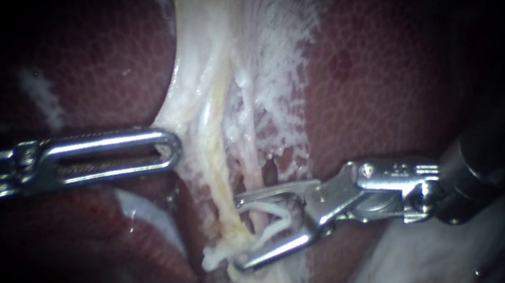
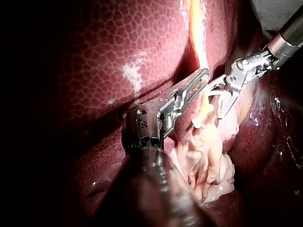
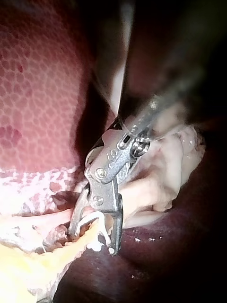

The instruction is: Clipping second clip left tube

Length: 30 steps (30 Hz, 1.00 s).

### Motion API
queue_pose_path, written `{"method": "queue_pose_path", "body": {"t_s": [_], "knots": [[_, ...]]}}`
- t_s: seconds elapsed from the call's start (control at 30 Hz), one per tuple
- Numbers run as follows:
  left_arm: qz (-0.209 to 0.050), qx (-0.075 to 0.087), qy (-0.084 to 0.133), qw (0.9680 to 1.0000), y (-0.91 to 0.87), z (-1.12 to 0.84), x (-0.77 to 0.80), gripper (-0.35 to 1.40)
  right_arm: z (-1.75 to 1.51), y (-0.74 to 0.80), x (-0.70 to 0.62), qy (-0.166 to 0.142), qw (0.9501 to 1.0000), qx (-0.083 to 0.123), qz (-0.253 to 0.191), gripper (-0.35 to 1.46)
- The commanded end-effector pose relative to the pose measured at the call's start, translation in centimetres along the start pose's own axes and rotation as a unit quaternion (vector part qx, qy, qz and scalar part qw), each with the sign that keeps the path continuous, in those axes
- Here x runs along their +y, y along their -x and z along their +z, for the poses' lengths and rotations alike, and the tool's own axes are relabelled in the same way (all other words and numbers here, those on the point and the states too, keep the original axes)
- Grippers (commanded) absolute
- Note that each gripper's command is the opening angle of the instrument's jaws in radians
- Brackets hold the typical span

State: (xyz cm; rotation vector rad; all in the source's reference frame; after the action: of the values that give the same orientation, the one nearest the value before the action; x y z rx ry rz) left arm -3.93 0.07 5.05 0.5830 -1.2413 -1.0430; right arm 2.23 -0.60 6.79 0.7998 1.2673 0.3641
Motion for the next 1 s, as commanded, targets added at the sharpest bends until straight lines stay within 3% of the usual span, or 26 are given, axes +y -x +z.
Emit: {"method": "queue_pose_path", "body": {"t_s": [0.03,0.4,0.7,1.0], "knots": [[0.000,0.000,0.000,1.0000,0.00,0.00,0.00,-0.35,0.01,-0.01,-0.02,-0.003,1.0000,0.000,0.003,0.58],[0.001,0.000,0.000,1.0000,-0.03,0.02,0.03,-0.35,0.19,-0.08,-0.07,-0.028,0.9995,-0.005,0.016,0.56],[0.002,0.000,0.001,1.0000,-0.05,0.04,0.04,-0.35,0.39,-0.15,0.00,-0.025,0.9996,-0.002,0.017,0.56],[0.002,-0.001,0.001,1.0000,-0.06,0.05,0.04,-0.35,0.39,-0.14,0.04,-0.025,0.9995,-0.002,0.017,0.52]]}}
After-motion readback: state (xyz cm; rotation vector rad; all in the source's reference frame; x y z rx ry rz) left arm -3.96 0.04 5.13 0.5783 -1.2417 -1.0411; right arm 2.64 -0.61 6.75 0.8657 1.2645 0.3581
